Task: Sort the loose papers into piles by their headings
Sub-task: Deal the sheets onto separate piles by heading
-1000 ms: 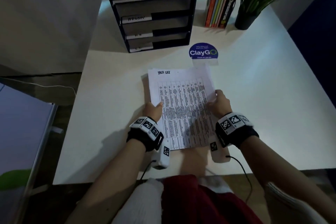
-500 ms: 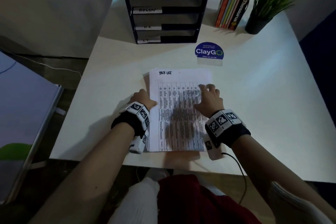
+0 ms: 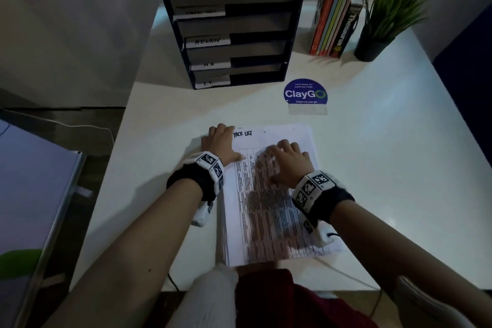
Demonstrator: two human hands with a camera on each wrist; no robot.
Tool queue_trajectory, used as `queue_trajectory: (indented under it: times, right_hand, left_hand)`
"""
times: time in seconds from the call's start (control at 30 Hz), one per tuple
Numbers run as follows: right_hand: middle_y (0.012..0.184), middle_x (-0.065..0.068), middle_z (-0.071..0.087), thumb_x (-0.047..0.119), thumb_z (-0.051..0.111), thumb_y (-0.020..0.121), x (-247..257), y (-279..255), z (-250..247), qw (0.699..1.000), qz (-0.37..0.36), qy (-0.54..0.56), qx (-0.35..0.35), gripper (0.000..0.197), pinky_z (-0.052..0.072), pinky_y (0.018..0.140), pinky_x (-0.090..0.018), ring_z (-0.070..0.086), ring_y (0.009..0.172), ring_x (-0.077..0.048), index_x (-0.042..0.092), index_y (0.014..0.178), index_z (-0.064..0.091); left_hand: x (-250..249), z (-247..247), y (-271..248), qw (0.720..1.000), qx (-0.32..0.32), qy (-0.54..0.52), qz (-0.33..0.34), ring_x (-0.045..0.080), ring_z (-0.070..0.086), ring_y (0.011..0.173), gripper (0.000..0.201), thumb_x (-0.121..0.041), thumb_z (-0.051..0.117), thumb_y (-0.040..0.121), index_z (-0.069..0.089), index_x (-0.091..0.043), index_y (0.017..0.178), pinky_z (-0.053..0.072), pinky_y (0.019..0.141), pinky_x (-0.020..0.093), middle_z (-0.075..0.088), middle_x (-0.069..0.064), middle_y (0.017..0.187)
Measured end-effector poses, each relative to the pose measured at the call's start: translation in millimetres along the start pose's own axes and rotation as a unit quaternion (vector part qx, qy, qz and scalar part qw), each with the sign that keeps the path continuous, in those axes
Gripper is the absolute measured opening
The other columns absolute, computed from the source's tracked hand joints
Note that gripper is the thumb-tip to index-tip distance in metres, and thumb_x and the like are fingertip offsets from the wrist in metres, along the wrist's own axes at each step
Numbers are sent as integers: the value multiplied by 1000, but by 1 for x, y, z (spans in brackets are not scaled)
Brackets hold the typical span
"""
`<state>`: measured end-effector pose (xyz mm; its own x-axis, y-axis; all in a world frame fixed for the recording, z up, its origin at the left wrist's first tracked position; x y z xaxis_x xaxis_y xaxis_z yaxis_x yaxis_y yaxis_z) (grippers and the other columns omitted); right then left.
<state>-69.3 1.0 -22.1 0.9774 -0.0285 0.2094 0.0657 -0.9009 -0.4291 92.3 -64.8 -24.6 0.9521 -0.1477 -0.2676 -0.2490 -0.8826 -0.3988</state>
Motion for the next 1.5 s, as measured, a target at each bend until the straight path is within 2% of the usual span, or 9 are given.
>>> queue_trajectory:
  times: [0.27,0.47,0.73,0.9,1.03,1.13,1.23,1.33,1.5]
  right_hand:
    - [143,-4,23,39,82,62,3,11,-1,1000,22,-12,6,108,31,104,-47,25,130,-28,24,144,14]
    - [156,-2,-11,44,82,59,0,36,-12,996,-33,-62,56,131,7,112,-57,-7,143,-29,20,147,-13]
    - [147,-1,25,55,82,50,-5,41,-14,997,-41,-58,19,122,27,105,-49,25,133,-26,18,144,14]
    - [144,1,25,54,82,50,-14,25,-1,999,-28,-23,-8,113,28,101,-51,22,134,-23,21,140,21]
    - [149,0,18,52,83,51,-11,22,0,1000,-12,-15,-6,123,21,105,-56,13,138,-23,21,145,10]
    - [153,-2,7,50,82,54,-9,17,-1,1000,-8,-19,-8,126,10,109,-60,2,142,-24,25,147,2]
    - [155,-3,3,46,81,58,-2,9,-2,997,-49,-46,-30,112,3,109,-60,-2,143,-24,26,146,14]
    - [152,-5,18,43,78,64,5,1,-1,990,-93,-92,-56,85,1,110,-57,9,142,-21,15,135,38]
    - [141,-5,37,38,71,75,11,-6,2,989,-97,-98,-53,67,2,112,-50,32,132,-20,11,130,43]
  left_hand:
    - [11,5,5,997,-51,-20,59,23,36,125,60,-34,68,80,41,-17,131,29,101,37,42,4,133]
    - [10,15,5,996,-40,-78,-12,27,22,130,91,-40,74,73,22,-16,143,28,107,41,23,7,141]
    - [14,19,-4,992,-42,-110,34,24,29,133,81,-28,73,76,29,-18,143,25,108,34,30,5,147]
    - [9,20,-13,988,-68,-128,61,23,41,127,65,-21,72,77,38,-10,131,30,103,29,42,6,140]
    - [11,19,-17,987,-116,-52,102,22,30,135,39,-18,61,87,52,-6,123,22,107,33,35,6,147]
    - [11,21,-21,973,-132,-87,166,27,51,117,18,-10,59,87,65,0,101,34,103,41,59,13,124]
    - [12,20,-27,956,-23,-243,162,22,64,84,22,-20,62,85,70,-2,94,48,91,38,70,14,96]
    - [10,10,-26,920,21,-382,90,19,61,84,58,-55,40,82,68,-5,73,45,84,27,68,10,103]
    - [13,9,-5,971,-76,-217,61,19,39,126,38,-32,44,96,53,-12,126,30,107,34,47,4,136]
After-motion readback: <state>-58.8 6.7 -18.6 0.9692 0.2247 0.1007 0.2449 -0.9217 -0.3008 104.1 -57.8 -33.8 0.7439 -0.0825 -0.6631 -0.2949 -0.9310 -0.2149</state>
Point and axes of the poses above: each hand's wrist, its own y-axis towards the middle knuckle, its own z-axis out of the palm, x = y × z, the point moved 2 cm from there along y, towards the middle knuckle
